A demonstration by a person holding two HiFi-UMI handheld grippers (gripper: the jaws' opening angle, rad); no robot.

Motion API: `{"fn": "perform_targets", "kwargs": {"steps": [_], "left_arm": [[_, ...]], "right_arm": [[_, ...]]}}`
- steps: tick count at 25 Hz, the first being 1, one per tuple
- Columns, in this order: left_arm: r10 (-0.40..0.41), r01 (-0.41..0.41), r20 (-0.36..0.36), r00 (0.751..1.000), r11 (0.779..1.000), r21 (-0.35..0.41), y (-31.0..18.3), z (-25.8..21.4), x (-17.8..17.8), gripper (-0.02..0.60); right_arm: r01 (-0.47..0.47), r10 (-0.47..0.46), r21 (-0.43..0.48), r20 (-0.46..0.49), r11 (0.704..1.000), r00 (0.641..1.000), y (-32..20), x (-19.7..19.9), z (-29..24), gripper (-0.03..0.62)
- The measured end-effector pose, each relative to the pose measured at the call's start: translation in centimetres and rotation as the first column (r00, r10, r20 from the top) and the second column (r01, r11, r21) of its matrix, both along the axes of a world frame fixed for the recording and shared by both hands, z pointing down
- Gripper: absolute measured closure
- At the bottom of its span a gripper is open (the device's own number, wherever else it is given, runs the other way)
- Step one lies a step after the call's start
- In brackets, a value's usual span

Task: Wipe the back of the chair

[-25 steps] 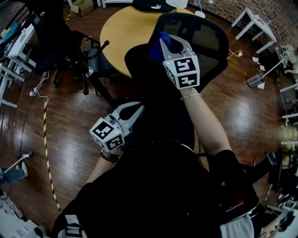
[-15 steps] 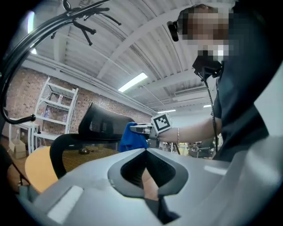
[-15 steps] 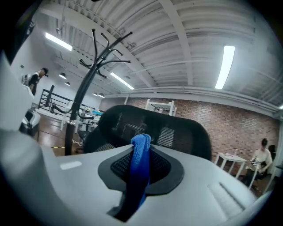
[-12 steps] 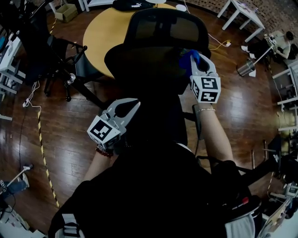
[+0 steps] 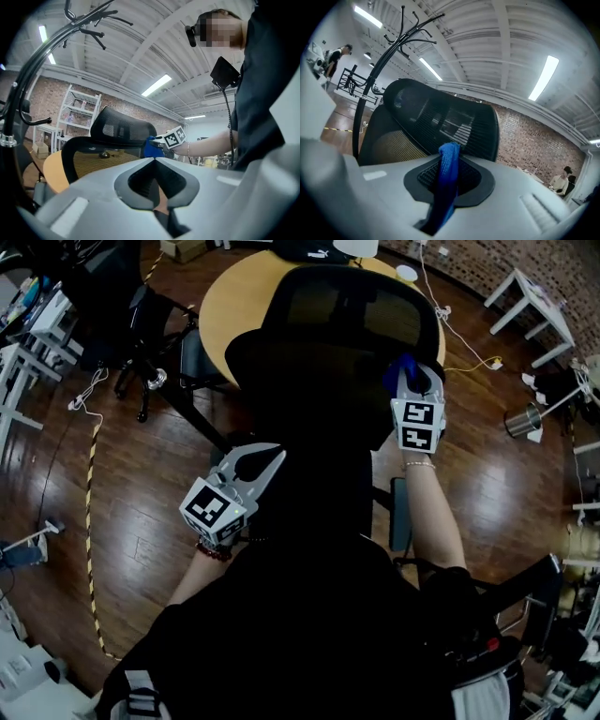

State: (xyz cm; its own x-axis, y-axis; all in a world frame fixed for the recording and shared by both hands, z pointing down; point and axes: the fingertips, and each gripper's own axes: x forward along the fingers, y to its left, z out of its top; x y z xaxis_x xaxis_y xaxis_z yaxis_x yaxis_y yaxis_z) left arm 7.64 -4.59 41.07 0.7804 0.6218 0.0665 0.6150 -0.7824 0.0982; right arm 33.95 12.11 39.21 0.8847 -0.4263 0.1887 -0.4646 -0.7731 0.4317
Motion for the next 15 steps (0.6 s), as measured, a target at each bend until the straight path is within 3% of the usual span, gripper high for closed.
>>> {"fn": "perform_targets", "kwargs": {"steps": [4, 8, 11, 15], "left_arm": [[-0.126, 0.126, 0.018, 0.992, 0.992, 0.003, -1.4, 0.2, -0.3, 0.575], [-0.226, 0.225, 0.043, 0.973, 0.974, 0.026, -3.1, 0.4, -1.8, 0.575], [-0.279, 0.278, 0.055, 0.959, 0.96, 0.038, -3.6, 0.6, -2.8, 0.575], [-0.331, 0.328, 0.067, 0.941, 0.944, 0.044, -3.8, 0.8, -3.9, 0.575]], "right_arm": [[0.053, -0.054, 0.06, 0.004, 0.997, 0.999, -3.9, 1.1, 1.0, 0.554], [0.185, -0.186, 0.081, 0.007, 0.979, 0.983, -9.7, 0.2, 1.0, 0.554], [0.278, -0.281, 0.097, 0.015, 0.956, 0.96, -14.0, -0.7, 0.7, 0.554], [0.41, -0.415, 0.13, 0.015, 0.903, 0.91, -19.5, -2.4, 0.1, 0.554]]}}
